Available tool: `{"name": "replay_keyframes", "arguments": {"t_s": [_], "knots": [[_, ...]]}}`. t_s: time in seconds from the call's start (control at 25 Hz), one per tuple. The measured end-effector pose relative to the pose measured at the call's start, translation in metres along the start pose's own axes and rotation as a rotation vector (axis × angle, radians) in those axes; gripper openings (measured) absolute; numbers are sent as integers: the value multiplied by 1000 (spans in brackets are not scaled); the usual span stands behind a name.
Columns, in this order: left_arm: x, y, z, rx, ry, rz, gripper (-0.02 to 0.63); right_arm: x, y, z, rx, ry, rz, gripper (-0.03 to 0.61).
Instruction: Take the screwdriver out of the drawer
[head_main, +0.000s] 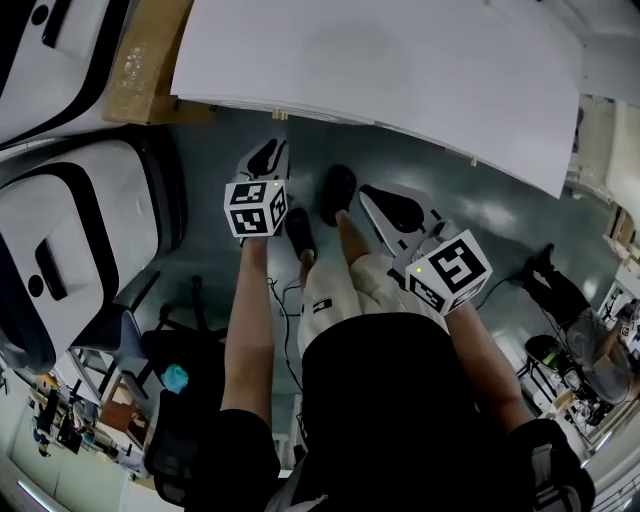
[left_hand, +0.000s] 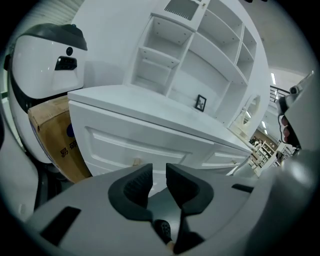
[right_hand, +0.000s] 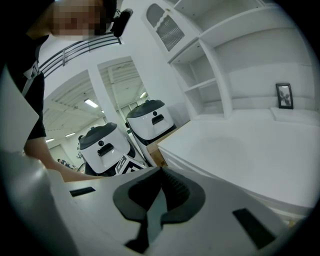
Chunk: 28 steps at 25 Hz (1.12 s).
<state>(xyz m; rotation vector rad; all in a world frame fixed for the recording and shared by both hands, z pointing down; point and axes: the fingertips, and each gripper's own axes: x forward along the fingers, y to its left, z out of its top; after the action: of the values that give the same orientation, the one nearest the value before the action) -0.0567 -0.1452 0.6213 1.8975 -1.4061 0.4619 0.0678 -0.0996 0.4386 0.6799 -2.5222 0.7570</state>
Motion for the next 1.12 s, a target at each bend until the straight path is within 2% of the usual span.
{"name": "replay_keyframes", "arguments": {"t_s": [0.56, 1.12], "knots": [[48, 28, -10, -51, -6, 59, 147, 7, -25, -4, 3, 25, 20, 18], [85, 54, -9, -3, 32, 74, 178, 10, -41, -17, 26, 58, 10, 18]]}}
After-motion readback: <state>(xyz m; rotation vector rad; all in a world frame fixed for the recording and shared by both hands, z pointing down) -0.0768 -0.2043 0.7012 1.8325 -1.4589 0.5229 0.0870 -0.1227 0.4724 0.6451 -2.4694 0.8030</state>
